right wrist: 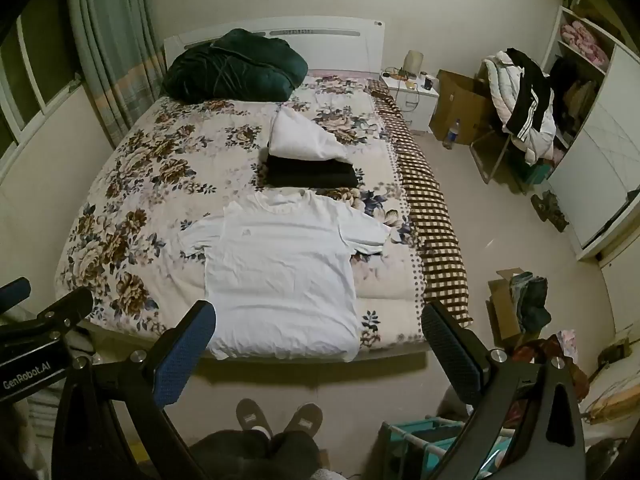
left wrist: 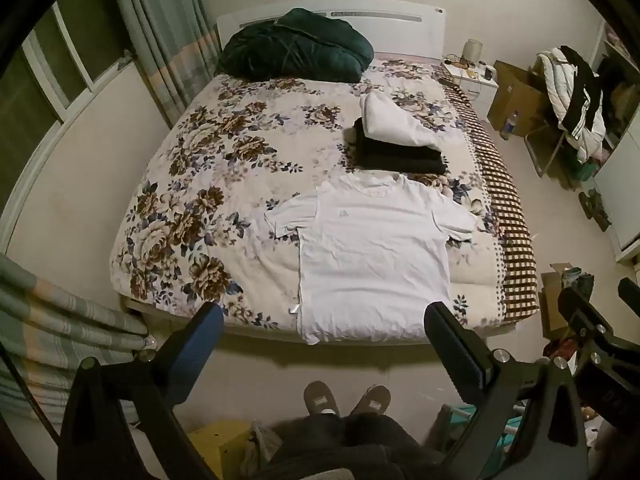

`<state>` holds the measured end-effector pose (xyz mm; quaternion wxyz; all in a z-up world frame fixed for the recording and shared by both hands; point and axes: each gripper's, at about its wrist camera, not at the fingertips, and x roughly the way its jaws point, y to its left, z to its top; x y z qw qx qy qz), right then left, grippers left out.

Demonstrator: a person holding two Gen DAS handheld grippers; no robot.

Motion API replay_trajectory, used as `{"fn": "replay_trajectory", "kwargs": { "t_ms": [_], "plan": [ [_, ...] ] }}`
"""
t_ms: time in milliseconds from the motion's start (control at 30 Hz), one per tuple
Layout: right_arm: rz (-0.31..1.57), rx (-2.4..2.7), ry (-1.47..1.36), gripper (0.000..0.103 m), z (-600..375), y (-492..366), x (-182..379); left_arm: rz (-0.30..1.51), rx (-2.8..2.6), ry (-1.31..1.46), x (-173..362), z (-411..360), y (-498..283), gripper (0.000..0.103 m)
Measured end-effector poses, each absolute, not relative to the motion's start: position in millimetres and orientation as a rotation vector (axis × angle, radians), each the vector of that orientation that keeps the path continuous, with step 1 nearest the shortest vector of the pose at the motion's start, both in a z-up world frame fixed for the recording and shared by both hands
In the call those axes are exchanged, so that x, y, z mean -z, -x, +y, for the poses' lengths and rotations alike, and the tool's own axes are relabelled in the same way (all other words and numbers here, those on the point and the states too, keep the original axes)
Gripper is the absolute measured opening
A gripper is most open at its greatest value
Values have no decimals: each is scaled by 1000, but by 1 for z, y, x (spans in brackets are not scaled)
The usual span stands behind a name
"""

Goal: Fold small clothes

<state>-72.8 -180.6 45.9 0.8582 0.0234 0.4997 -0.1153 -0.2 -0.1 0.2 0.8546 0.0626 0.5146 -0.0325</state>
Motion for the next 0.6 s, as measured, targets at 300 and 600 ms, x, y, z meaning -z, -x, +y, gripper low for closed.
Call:
{"fn": "replay_trajectory", "kwargs": {
  "t_ms": [300,600],
  "plan": [
    [1049,235,-56,103,-182,74,-47,1080,71,-128,-1,1,0,103],
    [1050,221,-55,103,-174,72,-59,1078,69,-124,-1,1,0,103]
  ]
}}
